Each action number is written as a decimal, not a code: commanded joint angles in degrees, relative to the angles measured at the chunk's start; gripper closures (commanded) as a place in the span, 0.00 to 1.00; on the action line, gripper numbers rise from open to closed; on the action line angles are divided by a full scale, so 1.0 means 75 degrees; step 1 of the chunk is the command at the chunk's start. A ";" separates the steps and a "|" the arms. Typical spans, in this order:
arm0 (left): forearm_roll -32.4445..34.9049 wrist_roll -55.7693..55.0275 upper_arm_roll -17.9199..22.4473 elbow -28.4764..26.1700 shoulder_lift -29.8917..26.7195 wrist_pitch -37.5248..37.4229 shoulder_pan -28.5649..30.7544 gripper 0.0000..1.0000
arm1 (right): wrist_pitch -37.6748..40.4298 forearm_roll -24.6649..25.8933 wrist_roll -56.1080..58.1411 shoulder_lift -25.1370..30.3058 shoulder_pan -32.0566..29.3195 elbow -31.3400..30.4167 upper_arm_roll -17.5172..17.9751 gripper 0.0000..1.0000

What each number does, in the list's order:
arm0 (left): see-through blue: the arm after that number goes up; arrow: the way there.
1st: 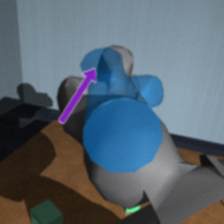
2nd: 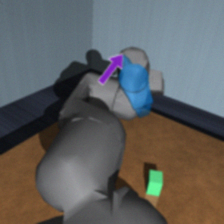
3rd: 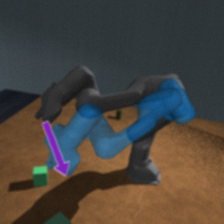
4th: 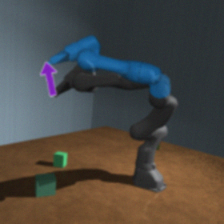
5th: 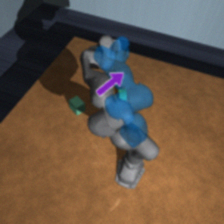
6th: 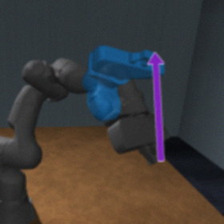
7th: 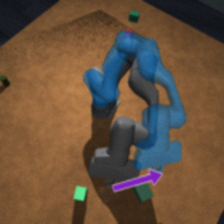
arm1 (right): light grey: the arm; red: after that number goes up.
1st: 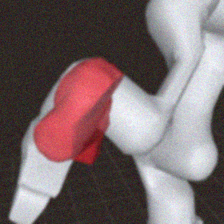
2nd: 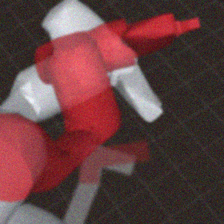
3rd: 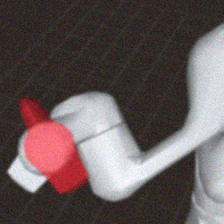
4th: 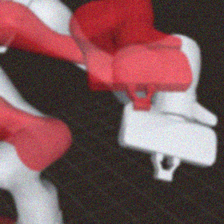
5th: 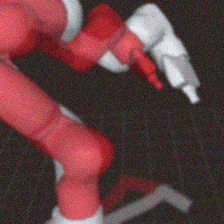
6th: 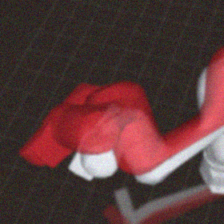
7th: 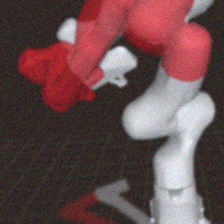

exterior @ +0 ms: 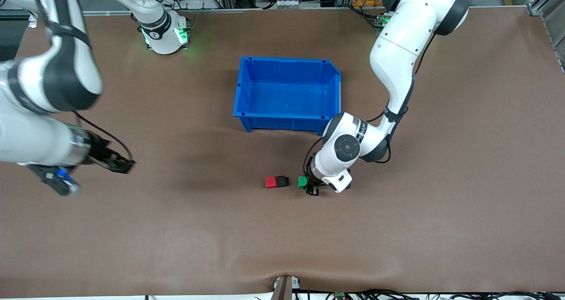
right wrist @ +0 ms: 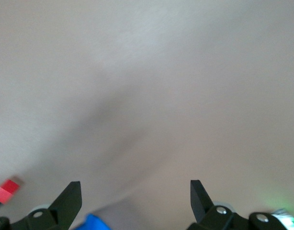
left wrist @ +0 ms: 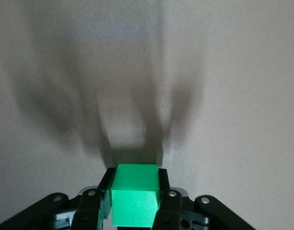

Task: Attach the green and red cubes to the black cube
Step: 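Withdraw the right gripper while the left gripper lowers the green cube, then press the green cube against the black cube with the left gripper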

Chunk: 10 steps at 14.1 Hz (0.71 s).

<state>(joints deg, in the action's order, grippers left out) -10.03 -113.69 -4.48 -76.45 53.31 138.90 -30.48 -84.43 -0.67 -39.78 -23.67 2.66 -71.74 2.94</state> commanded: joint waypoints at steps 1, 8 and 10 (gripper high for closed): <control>-0.0058 -0.0122 0.0152 0.0290 0.0252 -0.0028 -0.0213 1.00 | 0.0567 0.0065 0.1222 0.0786 0.0020 -0.0231 -0.0298 0.00; -0.0069 -0.0427 0.0489 0.0630 0.0498 -0.0028 -0.0692 1.00 | 0.1614 -0.0052 0.6061 0.2310 0.0067 -0.0708 -0.1739 0.00; -0.0069 -0.0555 0.0585 0.0723 0.0614 -0.0028 -0.0846 1.00 | 0.1055 -0.0122 0.6089 0.2720 0.0113 -0.1446 -0.1764 0.00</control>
<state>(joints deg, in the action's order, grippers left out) -10.02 -115.94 -1.61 -74.13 54.59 138.73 -34.69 -72.11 -1.04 3.89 -7.42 2.67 -74.93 -10.23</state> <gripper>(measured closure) 0.608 0.000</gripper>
